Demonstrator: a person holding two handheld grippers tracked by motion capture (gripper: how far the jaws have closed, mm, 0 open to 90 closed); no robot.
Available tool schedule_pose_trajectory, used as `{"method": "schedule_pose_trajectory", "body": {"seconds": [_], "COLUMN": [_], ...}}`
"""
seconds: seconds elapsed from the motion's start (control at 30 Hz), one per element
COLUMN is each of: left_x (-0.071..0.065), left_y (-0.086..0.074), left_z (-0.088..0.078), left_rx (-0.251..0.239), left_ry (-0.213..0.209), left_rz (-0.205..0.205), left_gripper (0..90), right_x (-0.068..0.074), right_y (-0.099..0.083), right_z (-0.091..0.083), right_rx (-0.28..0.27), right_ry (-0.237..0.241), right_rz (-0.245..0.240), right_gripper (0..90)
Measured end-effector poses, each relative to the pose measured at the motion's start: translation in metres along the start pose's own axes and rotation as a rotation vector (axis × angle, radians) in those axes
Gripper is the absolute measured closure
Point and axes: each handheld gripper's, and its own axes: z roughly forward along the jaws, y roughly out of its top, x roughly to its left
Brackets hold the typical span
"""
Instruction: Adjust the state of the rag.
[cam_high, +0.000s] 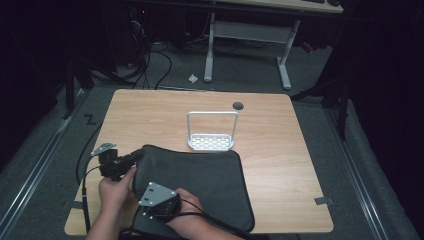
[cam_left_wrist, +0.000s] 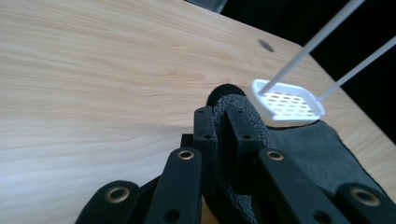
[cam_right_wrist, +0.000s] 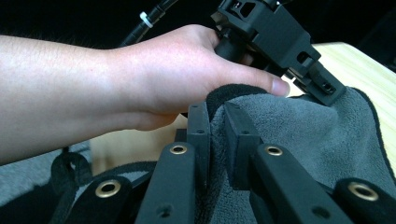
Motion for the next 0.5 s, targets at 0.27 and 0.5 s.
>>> {"method": "schedule_pose_trajectory", "body": {"seconds": [0.27, 0.5], "left_x": [0.012, -0.021], "left_y": [0.002, 0.006], "left_z": [-0.024, 0.001], "left_rx": [-0.012, -0.001], "left_ry": [0.046, 0.027], "left_rz": [-0.004, 0.037], "left_gripper": [83.7, 83.6], "right_x": [0.012, 0.000], "right_y": [0.013, -0.001], "right_z": [0.013, -0.013], "right_rx": [-0.011, -0.015], "right_ry": [0.027, -0.019], "right_rz": [-0.027, -0.011], "right_gripper": [82.5, 82.5]}}
